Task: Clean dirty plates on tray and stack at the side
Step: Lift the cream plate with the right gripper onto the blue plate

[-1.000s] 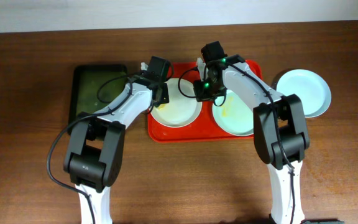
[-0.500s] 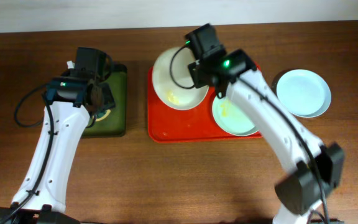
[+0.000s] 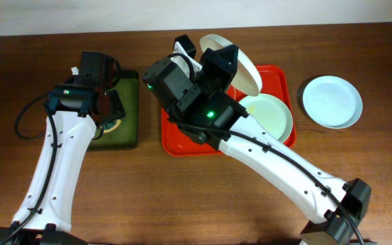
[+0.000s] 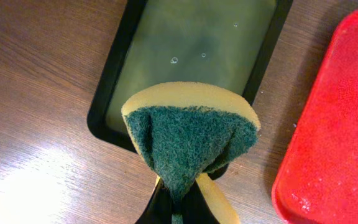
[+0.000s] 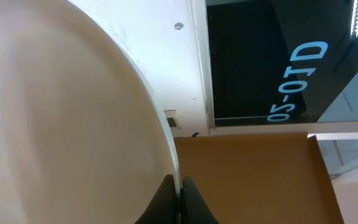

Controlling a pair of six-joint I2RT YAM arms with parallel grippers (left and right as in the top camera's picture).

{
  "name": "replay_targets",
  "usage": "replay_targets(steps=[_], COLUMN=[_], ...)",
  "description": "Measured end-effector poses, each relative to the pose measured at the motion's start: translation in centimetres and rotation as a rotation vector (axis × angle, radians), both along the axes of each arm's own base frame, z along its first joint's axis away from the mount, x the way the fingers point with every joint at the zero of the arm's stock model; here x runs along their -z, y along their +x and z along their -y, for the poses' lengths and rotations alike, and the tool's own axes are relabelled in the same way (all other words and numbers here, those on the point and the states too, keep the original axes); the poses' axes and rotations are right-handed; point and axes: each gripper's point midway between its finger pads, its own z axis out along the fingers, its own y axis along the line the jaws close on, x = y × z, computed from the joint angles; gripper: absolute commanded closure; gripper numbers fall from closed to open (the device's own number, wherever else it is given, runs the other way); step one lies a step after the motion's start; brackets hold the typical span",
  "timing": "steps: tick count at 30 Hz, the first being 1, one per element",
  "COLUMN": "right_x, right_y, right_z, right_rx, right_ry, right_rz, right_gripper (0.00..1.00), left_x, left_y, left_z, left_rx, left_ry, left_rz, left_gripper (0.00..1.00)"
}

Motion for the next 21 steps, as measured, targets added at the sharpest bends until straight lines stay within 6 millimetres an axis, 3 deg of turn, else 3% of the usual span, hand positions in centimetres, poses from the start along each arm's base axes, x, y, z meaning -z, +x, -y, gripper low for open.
replay_targets(steps=[2, 3, 4, 7, 8, 10, 14, 15, 16, 20, 21], right_x=[0.2, 1.8, 4.3, 9.3, 12.5, 16.2, 17.9, 18.9, 18.5, 19.3, 19.5], right_y=[0.1, 0.0, 0.0, 0.7, 1.3, 2.4, 5.0, 4.6, 5.2, 2.5, 1.8], right_z=[-0.2, -0.6, -1.7, -2.8, -2.2, 0.0, 9.8, 9.3, 17.0, 31.8, 34.4], right_rx=[-0.011, -0.062, -0.139, -0.174, -0.138, -0.034, 0.212, 0.196, 0.331, 0.590, 0.624], right_ry=[0.022, 0.030, 0.056, 0.102, 0.106, 0.181, 0.743, 0.894, 1.099, 1.494, 1.545], right_rz=[0.000, -0.078, -0.193, -0.334, -0.403, -0.436, -0.447, -0.522, -0.476, -0.339, -0.290], right_gripper=[0.96, 0.96, 0.96, 0.96, 0.96, 0.96, 0.96, 0.96, 0.96, 0.96, 0.96], left_x=[0.0, 0.0, 0.0, 0.0, 0.0, 0.0, 0.1, 0.1, 0.1, 0.1, 0.1], left_y=[0.1, 0.1, 0.1, 0.2, 0.2, 0.2, 0.1, 0.1, 0.1, 0.1, 0.1], left_z=[0.0, 0.0, 0.0, 0.3, 0.4, 0.4, 0.5, 0.5, 0.5, 0.5, 0.5], left_rx=[0.000, 0.000, 0.000, 0.005, 0.007, 0.008, 0.009, 0.009, 0.009, 0.011, 0.011], left_ry=[0.000, -0.001, -0.002, -0.016, -0.020, -0.023, -0.025, -0.025, -0.026, -0.029, -0.029], left_rz=[0.003, 0.003, 0.006, 0.007, 0.005, 0.005, 0.003, 0.003, 0.003, 0.002, 0.003], left_gripper=[1.00, 1.00, 1.00, 1.00, 1.00, 1.00, 1.00, 1.00, 1.00, 1.00, 1.00])
